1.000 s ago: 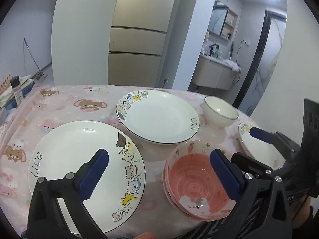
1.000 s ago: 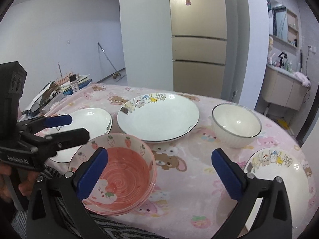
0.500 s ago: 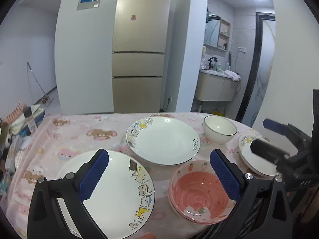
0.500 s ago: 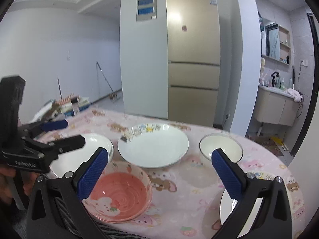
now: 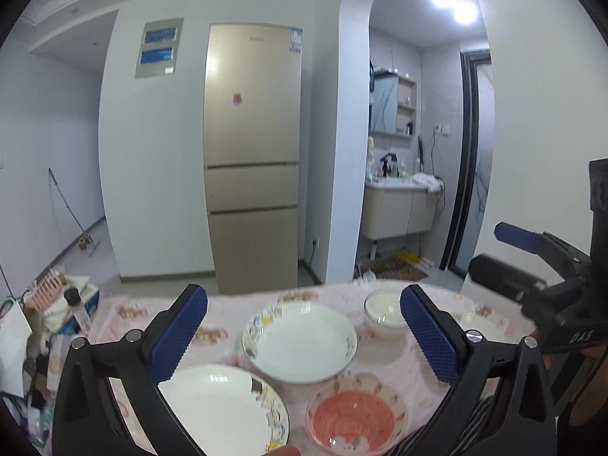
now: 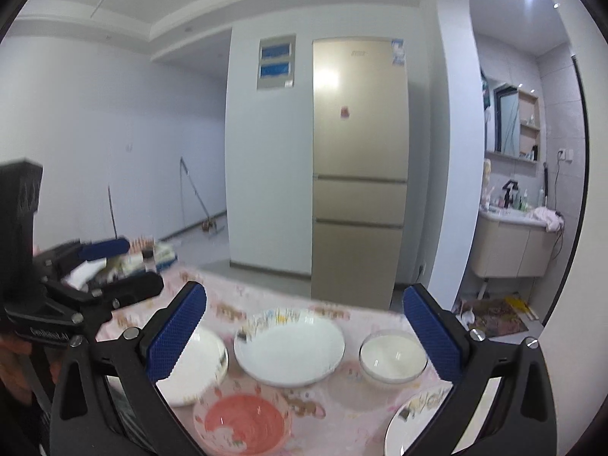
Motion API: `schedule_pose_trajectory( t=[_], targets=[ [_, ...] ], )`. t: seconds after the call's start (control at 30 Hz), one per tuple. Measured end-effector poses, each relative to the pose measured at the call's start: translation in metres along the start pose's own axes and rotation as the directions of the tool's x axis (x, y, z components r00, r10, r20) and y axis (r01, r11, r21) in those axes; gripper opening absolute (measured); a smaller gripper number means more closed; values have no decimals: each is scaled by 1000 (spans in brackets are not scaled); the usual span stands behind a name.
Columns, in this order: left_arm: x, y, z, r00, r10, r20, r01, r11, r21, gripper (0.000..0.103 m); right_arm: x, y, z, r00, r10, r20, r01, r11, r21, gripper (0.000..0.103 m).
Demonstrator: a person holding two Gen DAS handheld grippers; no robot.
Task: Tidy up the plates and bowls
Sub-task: 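Move the left tool over to the rim of the plain white bowl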
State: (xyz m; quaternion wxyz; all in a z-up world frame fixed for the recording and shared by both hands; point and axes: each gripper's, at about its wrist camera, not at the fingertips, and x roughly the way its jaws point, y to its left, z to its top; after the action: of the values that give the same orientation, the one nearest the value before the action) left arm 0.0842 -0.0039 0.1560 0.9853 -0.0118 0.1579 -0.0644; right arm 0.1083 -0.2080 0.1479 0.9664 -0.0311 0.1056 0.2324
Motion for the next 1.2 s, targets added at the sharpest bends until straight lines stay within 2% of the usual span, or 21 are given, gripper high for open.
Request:
schedule_pose_trajectory(
  t=[0.13, 0.33, 0.47, 0.7, 0.87, 0.97, 1.07, 1.2],
  targets=[
    [-5, -1, 29, 999, -15, 48, 15, 1000, -1, 103, -11, 0, 33, 997, -40, 71, 41, 999, -12, 103],
    [-3, -3, 62, 994, -34, 101, 36, 999, -14, 103, -18, -2, 68, 990, -37, 139, 39, 999, -14, 103],
    [6, -6, 77, 991, -61, 122, 64, 998, -20, 103, -11, -5, 80, 988, -34, 149, 37, 999, -15, 103],
    [44, -22, 94, 988, -105, 109, 107, 994, -9, 103, 1, -25, 81, 983, -99, 156, 104, 994, -20, 103],
    [82, -46, 94, 987, -149, 64, 148, 989, 14, 103, 11, -53, 70, 981, -150, 127, 148, 989, 23, 103],
    [112, -60, 90, 986, -168, 11, 168, 986, 25, 103, 17, -75, 60, 978, -175, 109, 169, 983, 65, 103],
    [142, -72, 82, 978, -202, -46, 204, 979, 28, 103, 29, -100, 49, 977, -204, 66, 195, 973, 120, 103],
    [193, -85, 63, 959, -230, -165, 235, 972, 11, 103, 44, -129, 34, 975, -222, 13, 216, 958, 187, 103]
  ],
)
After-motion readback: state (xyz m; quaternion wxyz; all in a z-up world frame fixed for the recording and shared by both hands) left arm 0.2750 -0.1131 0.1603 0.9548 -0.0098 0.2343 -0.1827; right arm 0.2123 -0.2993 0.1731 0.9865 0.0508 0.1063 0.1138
